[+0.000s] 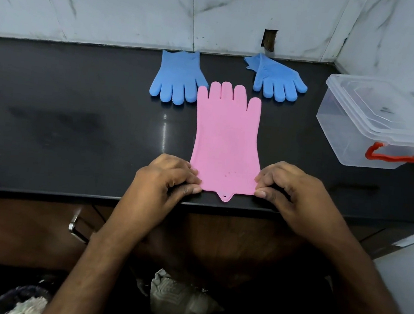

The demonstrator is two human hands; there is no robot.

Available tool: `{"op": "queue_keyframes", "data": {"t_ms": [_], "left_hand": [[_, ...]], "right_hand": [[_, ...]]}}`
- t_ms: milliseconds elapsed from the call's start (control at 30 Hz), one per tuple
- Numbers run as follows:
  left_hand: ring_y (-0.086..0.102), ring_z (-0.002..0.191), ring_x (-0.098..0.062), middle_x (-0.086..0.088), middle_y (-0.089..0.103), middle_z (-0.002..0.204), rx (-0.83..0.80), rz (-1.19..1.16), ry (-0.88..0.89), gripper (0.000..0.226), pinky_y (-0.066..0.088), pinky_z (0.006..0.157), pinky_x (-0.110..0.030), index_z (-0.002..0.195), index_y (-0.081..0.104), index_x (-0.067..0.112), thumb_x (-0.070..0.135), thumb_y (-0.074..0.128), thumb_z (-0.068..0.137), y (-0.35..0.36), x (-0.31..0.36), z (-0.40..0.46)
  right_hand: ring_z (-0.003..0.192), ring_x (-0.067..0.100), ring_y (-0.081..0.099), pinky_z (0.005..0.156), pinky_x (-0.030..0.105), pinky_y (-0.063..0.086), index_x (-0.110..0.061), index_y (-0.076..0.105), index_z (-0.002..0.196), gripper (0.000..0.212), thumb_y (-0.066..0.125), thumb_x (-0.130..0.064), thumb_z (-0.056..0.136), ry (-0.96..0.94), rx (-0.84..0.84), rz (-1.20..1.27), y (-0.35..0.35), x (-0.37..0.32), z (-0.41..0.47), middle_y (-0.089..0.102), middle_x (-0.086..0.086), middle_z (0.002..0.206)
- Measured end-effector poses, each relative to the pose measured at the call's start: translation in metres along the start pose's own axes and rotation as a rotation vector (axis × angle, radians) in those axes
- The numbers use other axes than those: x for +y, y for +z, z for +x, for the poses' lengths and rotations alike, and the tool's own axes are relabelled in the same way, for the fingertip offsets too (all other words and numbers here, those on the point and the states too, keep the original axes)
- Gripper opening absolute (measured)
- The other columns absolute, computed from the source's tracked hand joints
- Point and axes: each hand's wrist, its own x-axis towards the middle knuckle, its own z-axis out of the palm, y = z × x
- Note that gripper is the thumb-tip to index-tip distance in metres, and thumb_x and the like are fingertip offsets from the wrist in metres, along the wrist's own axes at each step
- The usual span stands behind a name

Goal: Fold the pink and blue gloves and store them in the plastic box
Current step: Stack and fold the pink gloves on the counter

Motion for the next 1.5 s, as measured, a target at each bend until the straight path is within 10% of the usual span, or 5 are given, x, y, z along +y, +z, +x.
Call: {"op": "queue_keyframes", "data": {"t_ms": [433, 700, 933, 1200, 1500], "left_hand": [[0.074, 0.100, -0.021, -0.007, 0.075, 0.095, 0.154, 0.055, 0.054, 0.035, 0.038, 0.120, -0.037, 0.093, 0.067, -0.002, 0.027, 0.050, 0.103, 0.016, 0.012, -0.013], [0.067, 0.086, -0.017, 0.006, 0.062, 0.093, 0.163, -0.151, 0.139, 0.033, 0.054, 0.083, -0.037, 0.100, 0.066, 0.007, 0.038, 0.054, 0.106, 0.017, 0.025, -0.023], [0.048, 0.145, -0.013, 0.002, 0.064, 0.141, -0.067, -0.077, 0.178, 0.076, 0.050, 0.110, -0.041, 0.131, 0.065, 0.009, 0.053, 0.088, 0.074, 0.012, 0.016, -0.022], [0.071, 0.065, -0.028, -0.011, 0.063, 0.060, 0.116, -0.049, 0.087, 0.042, 0.046, 0.114, -0.031, 0.077, 0.071, -0.001, 0.029, 0.056, 0.102, 0.024, 0.023, -0.006], [0.034, 0.043, -0.011, 0.010, 0.034, 0.048, 0.168, -0.134, -0.055, 0.051, 0.025, 0.046, -0.021, 0.058, 0.036, 0.024, 0.042, 0.056, 0.102, 0.022, 0.027, 0.026]], "right_hand": [[0.140, 0.000, 0.038, 0.111, 0.026, 0.035, -0.035, 0.058, 0.141, 0.069, 0.066, -0.068, 0.081, -0.085, -0.146, 0.008, 0.001, 0.009, -0.008, 0.049, -0.024, 0.147], [0.105, 0.004, 0.070, 0.103, 0.041, 0.049, -0.016, 0.082, 0.102, 0.025, 0.072, -0.036, 0.090, -0.200, 0.118, 0.107, 0.007, 0.015, -0.014, 0.078, -0.011, 0.104], [0.091, 0.005, 0.074, 0.107, 0.022, 0.045, -0.017, 0.079, 0.091, 0.015, 0.071, -0.029, 0.090, -0.141, 0.166, 0.350, 0.005, 0.012, -0.016, 0.079, -0.011, 0.094], [0.104, 0.010, 0.069, 0.087, 0.020, 0.053, -0.015, 0.077, 0.102, 0.025, 0.069, -0.035, 0.089, -0.123, 0.160, 0.484, -0.002, 0.017, -0.018, 0.073, -0.003, 0.103], [0.108, 0.003, 0.070, 0.091, 0.025, 0.056, -0.030, 0.077, 0.110, 0.020, 0.066, -0.040, 0.096, 0.080, 0.064, 0.387, 0.005, 0.026, -0.005, 0.077, -0.017, 0.111]]}}
